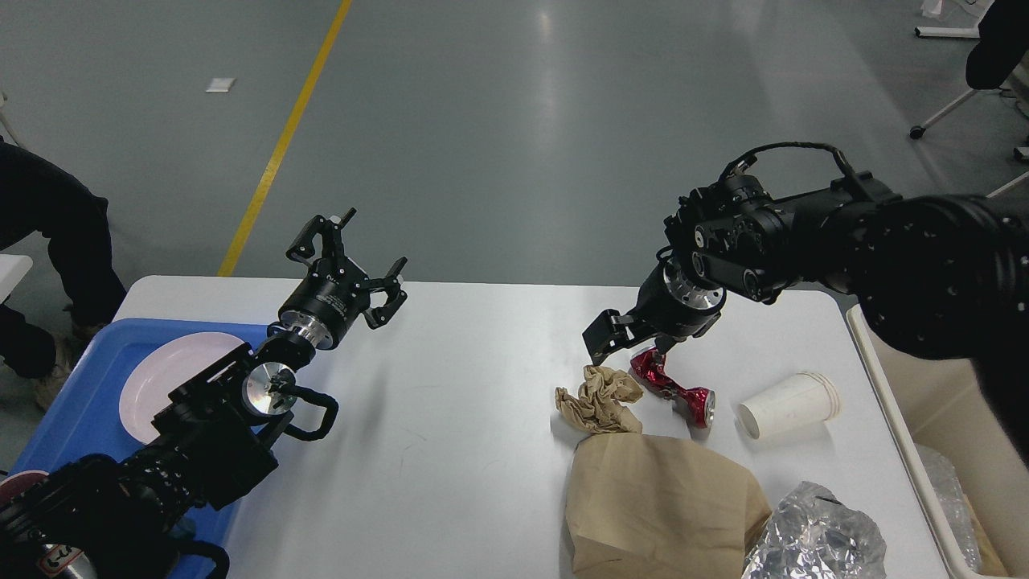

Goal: Tidy desktop
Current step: 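Lower the right gripper onto the crumpled brown paper and grasp it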

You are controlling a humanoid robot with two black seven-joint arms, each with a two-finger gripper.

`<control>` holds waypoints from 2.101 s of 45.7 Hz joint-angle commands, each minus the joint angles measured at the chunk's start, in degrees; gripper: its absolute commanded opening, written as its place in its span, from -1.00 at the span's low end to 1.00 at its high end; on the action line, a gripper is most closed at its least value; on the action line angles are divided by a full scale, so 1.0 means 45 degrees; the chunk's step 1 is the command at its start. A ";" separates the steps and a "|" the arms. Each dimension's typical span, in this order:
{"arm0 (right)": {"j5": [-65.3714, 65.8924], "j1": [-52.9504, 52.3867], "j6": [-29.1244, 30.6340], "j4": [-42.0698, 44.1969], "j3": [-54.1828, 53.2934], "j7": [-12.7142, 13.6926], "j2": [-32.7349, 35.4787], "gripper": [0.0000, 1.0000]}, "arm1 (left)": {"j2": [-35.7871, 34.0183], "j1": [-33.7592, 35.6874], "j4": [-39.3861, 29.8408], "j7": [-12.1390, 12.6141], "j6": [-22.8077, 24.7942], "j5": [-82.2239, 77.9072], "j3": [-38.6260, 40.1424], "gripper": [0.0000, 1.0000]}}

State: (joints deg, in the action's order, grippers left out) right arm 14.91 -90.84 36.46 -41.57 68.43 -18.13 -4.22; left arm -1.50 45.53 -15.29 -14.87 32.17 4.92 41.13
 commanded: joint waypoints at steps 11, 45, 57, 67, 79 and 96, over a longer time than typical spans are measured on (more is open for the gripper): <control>0.0007 0.2608 -0.1930 0.1815 -0.0342 0.0025 -0.0136 1.00 | 0.0000 0.0000 0.0000 0.0003 0.0000 0.0000 0.0000 0.94; -0.0012 0.4601 -0.2222 0.2714 -0.1124 0.0006 -0.0077 0.96 | 0.0000 0.0000 0.0000 0.0003 0.0000 0.0000 0.0000 0.94; -0.1144 0.4972 -0.3375 0.3026 -0.1202 0.0006 -0.0057 0.93 | 0.0000 0.0000 0.0000 0.0003 0.0000 0.0000 0.0000 0.94; -0.1028 0.4875 -0.3102 0.2948 -0.0929 0.0025 -0.0097 -0.58 | 0.0000 0.0000 0.0000 0.0003 0.0000 0.0000 0.0000 0.94; -0.1086 0.4563 -0.1482 0.2928 -0.0851 0.0025 0.0021 -1.00 | 0.0000 0.0000 0.0000 0.0003 0.0000 0.0000 0.0000 0.94; -0.1106 0.2473 0.1643 0.2753 -0.0851 -0.0014 0.1172 -1.00 | 0.0000 0.0000 0.0000 0.0003 0.0000 0.0000 0.0000 0.94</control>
State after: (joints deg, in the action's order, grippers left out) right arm 9.90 -76.99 39.33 -29.08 64.59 -18.17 -0.69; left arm -1.49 45.53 -15.29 -14.84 32.17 4.92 41.13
